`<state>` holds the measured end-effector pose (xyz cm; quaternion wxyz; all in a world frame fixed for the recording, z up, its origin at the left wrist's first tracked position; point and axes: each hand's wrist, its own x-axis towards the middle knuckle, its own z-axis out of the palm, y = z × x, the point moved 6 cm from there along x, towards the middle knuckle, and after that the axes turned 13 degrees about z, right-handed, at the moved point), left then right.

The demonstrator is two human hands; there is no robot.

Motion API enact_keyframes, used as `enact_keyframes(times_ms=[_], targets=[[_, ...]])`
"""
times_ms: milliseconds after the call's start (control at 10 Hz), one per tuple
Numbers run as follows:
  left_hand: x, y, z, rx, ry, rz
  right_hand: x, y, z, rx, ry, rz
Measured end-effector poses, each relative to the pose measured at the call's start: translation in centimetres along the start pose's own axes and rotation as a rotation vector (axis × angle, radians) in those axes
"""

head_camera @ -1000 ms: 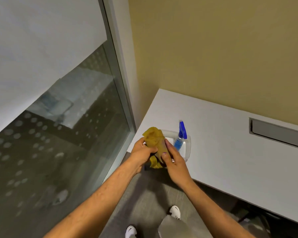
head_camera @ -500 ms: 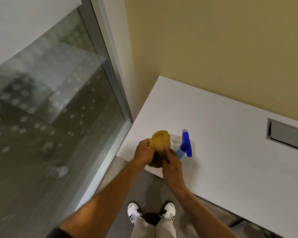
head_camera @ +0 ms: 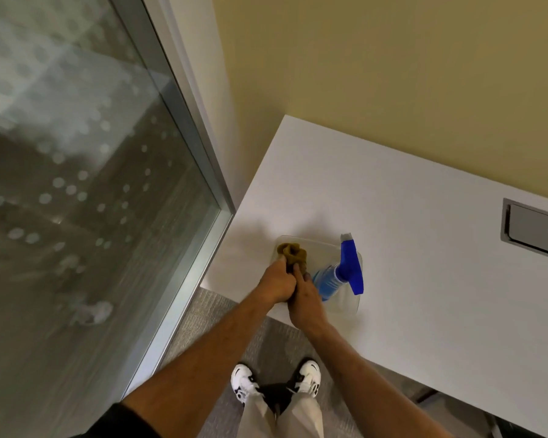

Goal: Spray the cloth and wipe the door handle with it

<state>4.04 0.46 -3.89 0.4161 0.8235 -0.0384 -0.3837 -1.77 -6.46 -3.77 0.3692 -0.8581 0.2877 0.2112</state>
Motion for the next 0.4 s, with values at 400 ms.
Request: enact_keyframes(times_ms=[400], targets=[[-10.2, 4.0, -6.3, -0.017, 0.126, 0.239, -8.8, -3.7, -6.8, 0.080, -0.138, -0.077]])
